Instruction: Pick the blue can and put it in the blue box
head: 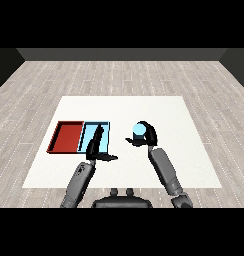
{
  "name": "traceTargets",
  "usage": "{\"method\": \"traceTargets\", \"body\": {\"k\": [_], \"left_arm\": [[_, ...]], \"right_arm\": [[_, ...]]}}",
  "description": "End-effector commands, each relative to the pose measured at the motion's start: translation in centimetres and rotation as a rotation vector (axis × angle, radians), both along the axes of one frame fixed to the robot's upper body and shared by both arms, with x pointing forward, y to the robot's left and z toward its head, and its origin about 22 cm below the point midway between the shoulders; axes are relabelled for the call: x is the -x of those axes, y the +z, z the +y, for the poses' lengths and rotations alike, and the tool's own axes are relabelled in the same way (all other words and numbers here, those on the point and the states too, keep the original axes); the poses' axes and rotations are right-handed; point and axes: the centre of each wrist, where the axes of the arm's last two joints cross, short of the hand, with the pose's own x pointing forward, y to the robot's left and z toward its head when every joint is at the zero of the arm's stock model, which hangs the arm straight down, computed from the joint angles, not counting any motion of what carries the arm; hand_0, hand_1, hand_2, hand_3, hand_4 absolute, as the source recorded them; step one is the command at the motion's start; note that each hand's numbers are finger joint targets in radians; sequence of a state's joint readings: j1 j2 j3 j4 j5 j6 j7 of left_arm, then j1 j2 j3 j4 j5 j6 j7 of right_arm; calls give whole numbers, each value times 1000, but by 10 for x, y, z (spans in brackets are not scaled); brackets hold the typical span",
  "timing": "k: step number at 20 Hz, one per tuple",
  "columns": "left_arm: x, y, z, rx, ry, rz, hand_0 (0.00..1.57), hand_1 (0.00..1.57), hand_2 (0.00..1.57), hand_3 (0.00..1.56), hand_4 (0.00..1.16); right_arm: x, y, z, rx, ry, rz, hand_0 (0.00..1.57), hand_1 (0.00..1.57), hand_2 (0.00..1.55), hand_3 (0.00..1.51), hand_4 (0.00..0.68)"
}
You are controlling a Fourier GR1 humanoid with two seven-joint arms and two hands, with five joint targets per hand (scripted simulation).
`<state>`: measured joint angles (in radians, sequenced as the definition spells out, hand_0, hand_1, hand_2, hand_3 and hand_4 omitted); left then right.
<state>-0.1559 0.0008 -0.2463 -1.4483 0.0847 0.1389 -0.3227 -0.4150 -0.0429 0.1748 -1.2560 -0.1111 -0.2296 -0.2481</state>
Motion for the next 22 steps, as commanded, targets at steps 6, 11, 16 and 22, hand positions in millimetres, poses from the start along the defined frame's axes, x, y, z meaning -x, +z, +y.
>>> {"method": "traceTargets", "body": {"k": [6,11,16,22], "left_arm": [[0,9,-33,-18,-68,-10,0,0,0,0,0],[-17,-2,-33,-15,-89,38,0,0,0,0,0],[-5,-2,-62,-40,-80,51,0,0,0,0,0],[-30,-10,-59,-21,-68,93,0,0,0,0,0]], "right_arm": [[15,14,5,-11,49,-52,1447,1447,1472,1389,576],[-7,8,23,-26,68,-31,1458,1458,1467,1375,551],[1,15,36,-30,101,-19,1437,1437,1459,1360,553],[-1,3,23,-56,117,-41,1444,1444,1469,1382,560]]}}
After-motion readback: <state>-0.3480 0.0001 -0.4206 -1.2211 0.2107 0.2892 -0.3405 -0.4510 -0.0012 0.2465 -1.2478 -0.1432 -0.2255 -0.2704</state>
